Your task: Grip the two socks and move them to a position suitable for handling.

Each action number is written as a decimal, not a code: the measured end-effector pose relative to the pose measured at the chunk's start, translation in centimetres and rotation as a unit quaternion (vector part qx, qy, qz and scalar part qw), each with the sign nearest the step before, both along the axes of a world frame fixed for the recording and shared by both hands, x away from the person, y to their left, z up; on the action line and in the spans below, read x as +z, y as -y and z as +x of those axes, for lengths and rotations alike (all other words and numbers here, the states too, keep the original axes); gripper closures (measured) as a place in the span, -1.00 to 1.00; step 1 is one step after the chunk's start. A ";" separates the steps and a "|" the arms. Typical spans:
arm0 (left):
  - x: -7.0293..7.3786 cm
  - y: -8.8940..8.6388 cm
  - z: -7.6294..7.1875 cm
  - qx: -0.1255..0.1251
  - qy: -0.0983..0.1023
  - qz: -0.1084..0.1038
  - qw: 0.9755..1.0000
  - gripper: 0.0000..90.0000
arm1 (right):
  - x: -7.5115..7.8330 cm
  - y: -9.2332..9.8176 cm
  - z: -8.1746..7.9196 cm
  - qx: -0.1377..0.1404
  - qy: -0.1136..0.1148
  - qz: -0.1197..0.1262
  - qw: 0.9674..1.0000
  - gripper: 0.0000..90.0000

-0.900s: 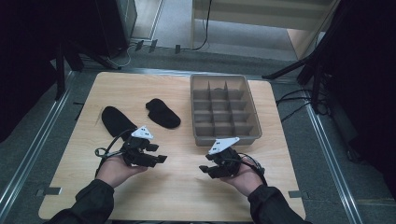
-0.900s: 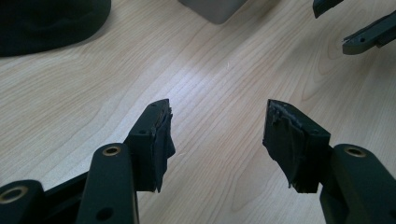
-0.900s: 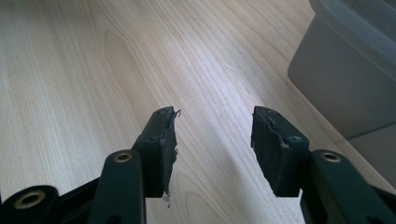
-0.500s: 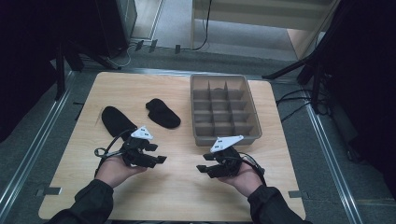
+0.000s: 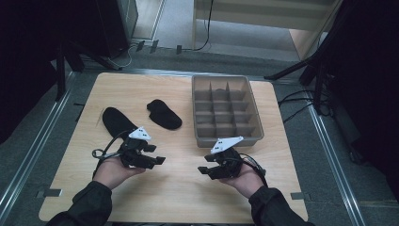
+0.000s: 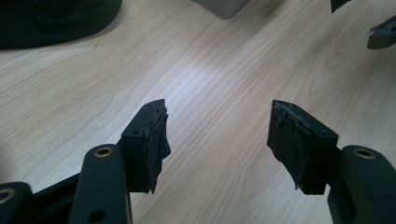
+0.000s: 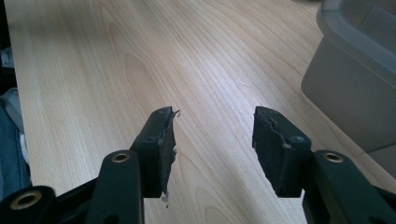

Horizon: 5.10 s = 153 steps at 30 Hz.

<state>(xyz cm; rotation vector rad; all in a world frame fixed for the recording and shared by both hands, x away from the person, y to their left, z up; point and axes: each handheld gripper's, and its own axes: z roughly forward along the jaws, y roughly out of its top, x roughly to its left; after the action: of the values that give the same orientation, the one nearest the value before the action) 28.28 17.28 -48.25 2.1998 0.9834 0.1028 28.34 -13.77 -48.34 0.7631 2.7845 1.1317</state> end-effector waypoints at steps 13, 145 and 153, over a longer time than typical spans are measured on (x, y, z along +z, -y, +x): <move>0.1 -0.8 0.1 0.007 0.000 -0.001 1.000 -0.17 | -0.1 -0.2 0.1 0.003 -0.003 -0.008 1.000 0.08; 1.1 -5.7 -3.2 0.178 -0.051 -0.008 0.983 0.84 | -0.6 -0.2 -0.4 0.002 -0.007 -0.030 1.000 0.09; -0.1 -5.0 -3.0 0.167 -0.061 0.006 0.984 0.61 | -0.6 -0.5 -0.3 0.009 -0.006 -0.031 0.999 0.09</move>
<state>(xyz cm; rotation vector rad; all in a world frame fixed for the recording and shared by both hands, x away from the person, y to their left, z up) 25.26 22.31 -48.36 2.0516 1.4191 0.1281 28.06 -13.26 -48.96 0.7427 2.8263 1.0421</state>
